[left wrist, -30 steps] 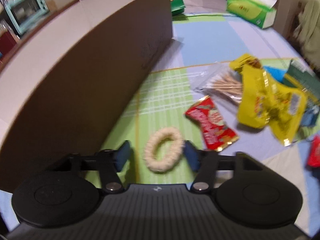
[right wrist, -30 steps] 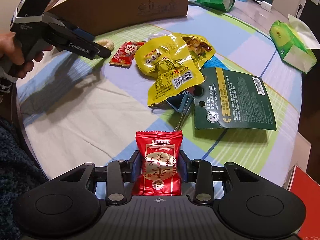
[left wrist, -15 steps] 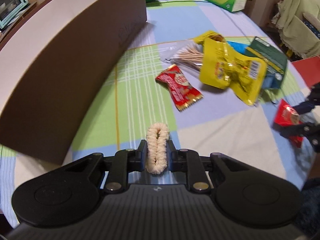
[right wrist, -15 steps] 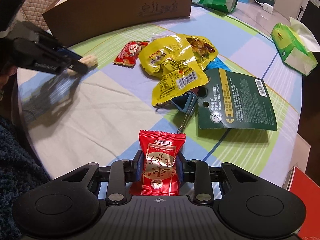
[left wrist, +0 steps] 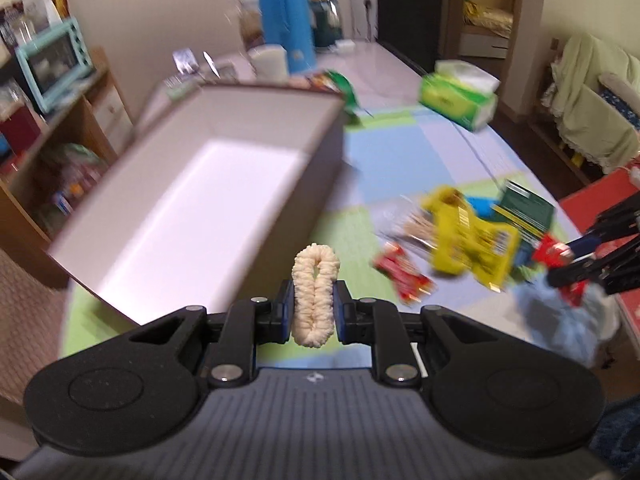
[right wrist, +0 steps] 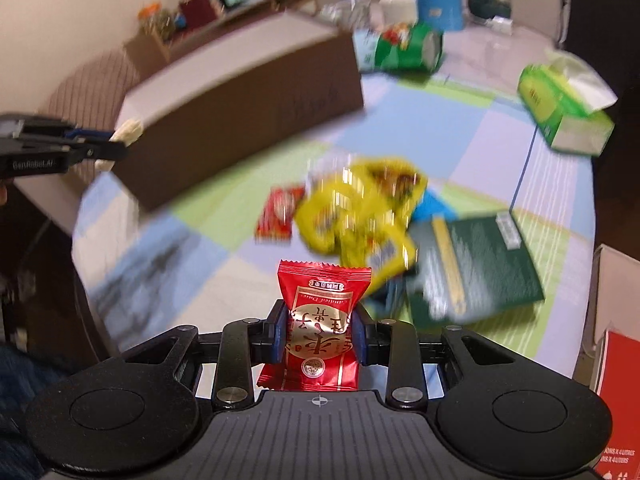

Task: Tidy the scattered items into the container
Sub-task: 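Carry the cream ring snack into the box with the left gripper and release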

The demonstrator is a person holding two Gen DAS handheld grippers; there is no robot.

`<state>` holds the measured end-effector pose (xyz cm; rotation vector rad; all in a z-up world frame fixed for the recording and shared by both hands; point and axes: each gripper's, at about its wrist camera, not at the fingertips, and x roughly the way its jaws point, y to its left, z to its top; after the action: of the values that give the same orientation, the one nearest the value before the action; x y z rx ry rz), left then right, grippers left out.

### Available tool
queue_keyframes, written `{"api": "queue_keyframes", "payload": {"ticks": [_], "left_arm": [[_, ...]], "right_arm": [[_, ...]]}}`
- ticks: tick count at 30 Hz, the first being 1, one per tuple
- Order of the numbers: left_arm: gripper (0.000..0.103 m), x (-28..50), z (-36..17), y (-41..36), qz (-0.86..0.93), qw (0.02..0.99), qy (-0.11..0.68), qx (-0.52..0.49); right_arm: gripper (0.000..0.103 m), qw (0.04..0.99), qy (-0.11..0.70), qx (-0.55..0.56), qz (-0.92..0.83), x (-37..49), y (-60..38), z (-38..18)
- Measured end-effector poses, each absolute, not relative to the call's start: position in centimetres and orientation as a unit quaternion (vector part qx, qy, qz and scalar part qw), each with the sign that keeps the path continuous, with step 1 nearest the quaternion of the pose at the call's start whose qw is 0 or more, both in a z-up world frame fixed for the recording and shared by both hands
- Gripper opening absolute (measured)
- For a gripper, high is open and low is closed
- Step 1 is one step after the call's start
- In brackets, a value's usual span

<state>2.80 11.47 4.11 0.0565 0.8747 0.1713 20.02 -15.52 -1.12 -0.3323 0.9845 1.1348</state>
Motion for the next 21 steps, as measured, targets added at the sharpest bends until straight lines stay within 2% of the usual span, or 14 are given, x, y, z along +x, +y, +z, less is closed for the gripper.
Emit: {"api": "queue_keyframes", "payload": {"ticks": [11, 21], "left_arm": [[0.017, 9.3, 5.9, 21.7, 0.072, 0.896, 0.425, 0.103], [0.017, 18.7, 2.5, 26.5, 0.024, 0.886, 0.450, 0.109]], "right_arm": [[0.031, 0.743, 0.373, -0.094, 0.547, 21.8, -4.9, 6.0], [0.031, 0.759, 0.368, -0.081, 0.531, 23.2, 3.2, 6.5]]}}
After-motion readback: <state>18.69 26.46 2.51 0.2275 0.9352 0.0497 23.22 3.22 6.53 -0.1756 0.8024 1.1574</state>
